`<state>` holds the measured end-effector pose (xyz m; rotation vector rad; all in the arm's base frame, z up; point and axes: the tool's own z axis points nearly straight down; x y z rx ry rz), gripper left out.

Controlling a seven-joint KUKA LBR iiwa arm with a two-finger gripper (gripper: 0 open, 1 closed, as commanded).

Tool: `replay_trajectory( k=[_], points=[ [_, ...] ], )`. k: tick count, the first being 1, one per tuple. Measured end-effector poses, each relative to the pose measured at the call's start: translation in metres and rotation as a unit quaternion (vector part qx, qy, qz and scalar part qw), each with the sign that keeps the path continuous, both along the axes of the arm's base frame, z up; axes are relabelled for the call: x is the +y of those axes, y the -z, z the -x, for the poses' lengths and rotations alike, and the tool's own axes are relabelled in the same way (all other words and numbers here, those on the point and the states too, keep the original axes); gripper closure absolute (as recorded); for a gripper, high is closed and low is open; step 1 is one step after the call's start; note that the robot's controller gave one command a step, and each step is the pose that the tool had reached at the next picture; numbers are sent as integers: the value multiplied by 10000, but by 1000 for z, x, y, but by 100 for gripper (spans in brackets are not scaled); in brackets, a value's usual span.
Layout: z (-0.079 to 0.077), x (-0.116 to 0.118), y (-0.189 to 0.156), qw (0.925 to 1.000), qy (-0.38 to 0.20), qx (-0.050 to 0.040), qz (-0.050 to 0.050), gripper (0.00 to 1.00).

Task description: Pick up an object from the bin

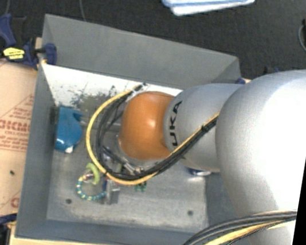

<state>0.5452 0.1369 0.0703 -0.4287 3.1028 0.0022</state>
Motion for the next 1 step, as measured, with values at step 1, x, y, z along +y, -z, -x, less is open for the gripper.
replay_trajectory(
  k=[1],
  points=[
    [-1,22,-6,9996,-279,-47,5,100]
  ],
)
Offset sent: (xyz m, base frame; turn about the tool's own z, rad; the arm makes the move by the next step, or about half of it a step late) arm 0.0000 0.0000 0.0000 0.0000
